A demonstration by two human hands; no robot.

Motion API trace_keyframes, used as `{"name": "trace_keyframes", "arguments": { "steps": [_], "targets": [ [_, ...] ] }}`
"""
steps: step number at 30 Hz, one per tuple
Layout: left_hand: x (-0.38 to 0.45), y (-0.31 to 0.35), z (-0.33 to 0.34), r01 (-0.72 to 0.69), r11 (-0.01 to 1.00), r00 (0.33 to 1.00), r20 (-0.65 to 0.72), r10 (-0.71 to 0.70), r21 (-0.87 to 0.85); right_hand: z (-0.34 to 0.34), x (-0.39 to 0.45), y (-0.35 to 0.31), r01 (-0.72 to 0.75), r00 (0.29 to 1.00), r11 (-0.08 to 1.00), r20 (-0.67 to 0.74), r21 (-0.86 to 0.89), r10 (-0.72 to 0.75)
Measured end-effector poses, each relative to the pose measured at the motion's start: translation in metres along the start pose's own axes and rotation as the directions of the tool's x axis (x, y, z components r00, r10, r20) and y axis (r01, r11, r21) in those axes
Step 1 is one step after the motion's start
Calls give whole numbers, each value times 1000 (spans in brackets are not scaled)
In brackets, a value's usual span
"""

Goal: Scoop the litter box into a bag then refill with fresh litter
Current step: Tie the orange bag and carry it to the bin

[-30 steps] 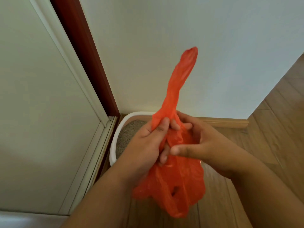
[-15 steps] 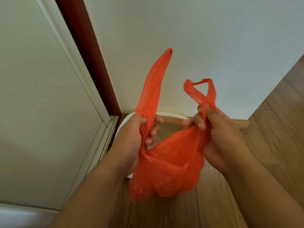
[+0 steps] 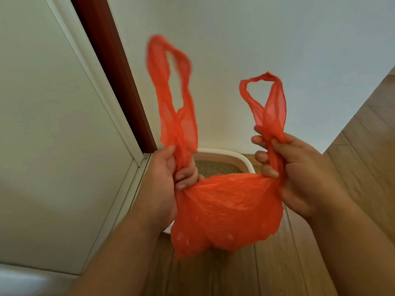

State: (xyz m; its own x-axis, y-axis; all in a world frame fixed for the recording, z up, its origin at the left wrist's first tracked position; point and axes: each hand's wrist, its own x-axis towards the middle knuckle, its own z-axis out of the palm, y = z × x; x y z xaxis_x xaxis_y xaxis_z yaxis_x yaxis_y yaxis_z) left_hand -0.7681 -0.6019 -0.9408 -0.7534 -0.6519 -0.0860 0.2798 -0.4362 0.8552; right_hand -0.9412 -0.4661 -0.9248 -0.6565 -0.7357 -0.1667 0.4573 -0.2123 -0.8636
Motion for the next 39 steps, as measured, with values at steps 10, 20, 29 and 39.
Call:
{"name": "trace_keyframes", "arguments": {
  "steps": [10,20,29,39],
  "targets": [
    [-17,-11,21,-121,918,978,204,45,378,11,-8,27,6,1000,933,19,-359,1],
    [-23,-9,23,-298,684,953,244,177,666,37,-32,31,-27,968,950,228,-312,103],
    [-15,-21,33,61,974,997,-61,-49,216,43,-29,37,-17,985,989,165,-144,41],
    [-22,-23,30,-86,844,995,-1,102,529,41,-25,32,-5,961,938,258,-346,101]
  ]
}}
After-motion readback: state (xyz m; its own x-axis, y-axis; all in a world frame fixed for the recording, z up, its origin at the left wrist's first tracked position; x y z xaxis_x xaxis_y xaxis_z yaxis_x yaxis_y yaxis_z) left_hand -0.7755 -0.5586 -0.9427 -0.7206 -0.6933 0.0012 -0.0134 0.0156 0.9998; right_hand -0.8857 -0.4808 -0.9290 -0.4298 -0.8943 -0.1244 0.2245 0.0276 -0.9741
